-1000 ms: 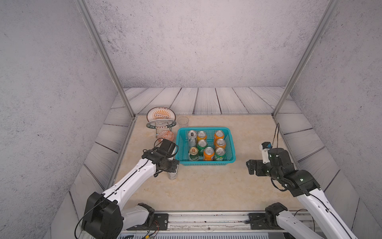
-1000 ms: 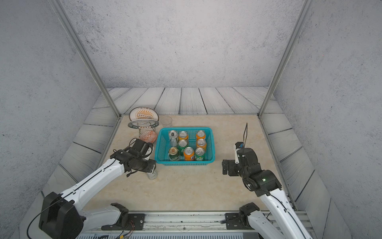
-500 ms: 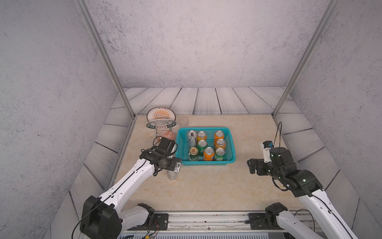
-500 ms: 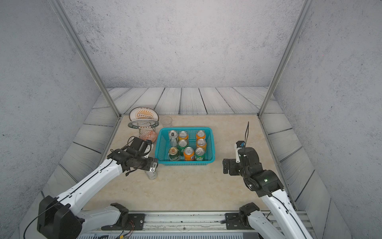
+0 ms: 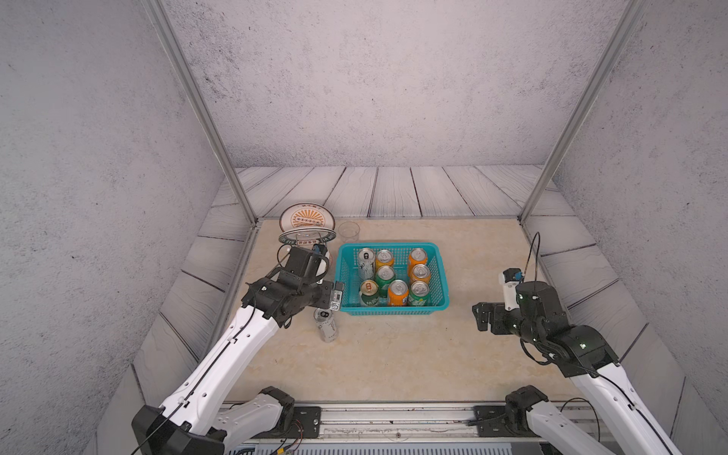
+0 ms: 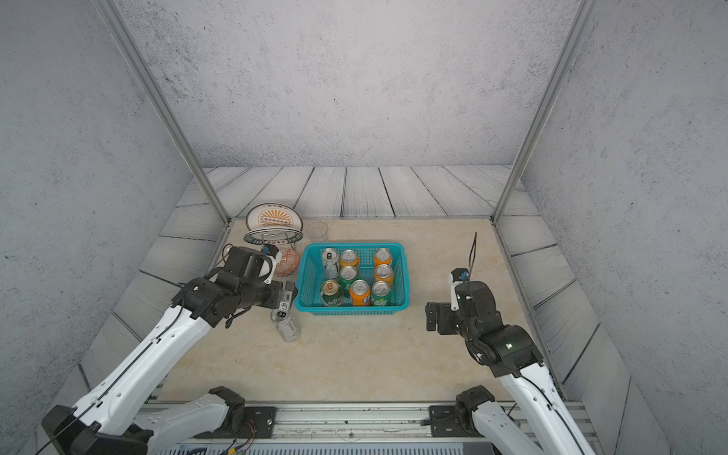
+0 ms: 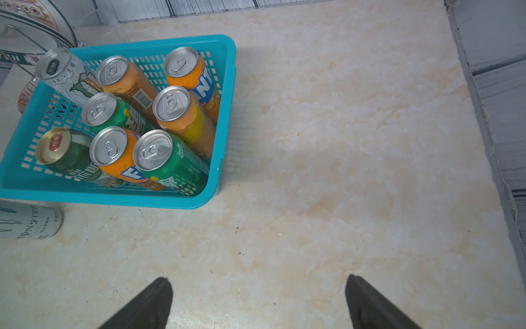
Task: Take out the drinks from the basket
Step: Place the drink at the center of the board.
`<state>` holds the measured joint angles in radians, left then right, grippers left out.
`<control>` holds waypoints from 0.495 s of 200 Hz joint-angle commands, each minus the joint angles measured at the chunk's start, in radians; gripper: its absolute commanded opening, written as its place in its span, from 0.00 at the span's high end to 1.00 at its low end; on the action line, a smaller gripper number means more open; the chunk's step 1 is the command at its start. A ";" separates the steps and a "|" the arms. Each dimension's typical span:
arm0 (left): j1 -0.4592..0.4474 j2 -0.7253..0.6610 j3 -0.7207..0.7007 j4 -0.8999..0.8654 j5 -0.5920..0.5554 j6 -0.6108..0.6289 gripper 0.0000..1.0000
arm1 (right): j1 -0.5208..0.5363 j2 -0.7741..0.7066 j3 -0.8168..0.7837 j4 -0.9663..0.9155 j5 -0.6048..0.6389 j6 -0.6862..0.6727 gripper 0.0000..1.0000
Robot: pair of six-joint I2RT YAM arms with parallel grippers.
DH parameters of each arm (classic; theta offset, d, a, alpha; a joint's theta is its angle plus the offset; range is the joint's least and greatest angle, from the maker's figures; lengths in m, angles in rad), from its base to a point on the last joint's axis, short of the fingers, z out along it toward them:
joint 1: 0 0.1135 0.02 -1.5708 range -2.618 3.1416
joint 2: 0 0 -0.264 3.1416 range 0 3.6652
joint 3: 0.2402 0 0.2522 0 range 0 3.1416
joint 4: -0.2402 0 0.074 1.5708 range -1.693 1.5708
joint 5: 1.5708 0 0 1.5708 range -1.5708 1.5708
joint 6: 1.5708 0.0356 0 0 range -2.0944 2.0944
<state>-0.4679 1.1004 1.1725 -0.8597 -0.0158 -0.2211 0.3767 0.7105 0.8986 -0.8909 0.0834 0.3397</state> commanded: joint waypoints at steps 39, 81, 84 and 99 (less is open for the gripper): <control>-0.003 0.133 0.228 -0.043 -0.029 0.056 0.01 | 0.004 -0.019 0.020 -0.020 0.007 0.006 0.01; -0.003 0.279 0.350 -0.034 0.008 0.087 0.01 | 0.003 -0.023 0.018 -0.022 0.014 0.011 0.01; -0.003 0.291 0.358 -0.031 0.012 0.087 0.01 | 0.003 -0.023 0.018 -0.021 0.015 0.010 0.00; -0.005 0.350 0.398 -0.027 0.031 0.093 0.01 | 0.003 -0.022 0.017 -0.022 0.015 0.010 0.01</control>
<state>-0.4679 1.3830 1.5074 -0.8833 -0.0196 -0.1547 0.3767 0.6968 0.8986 -0.9024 0.0830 0.3431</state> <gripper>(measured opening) 0.989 0.995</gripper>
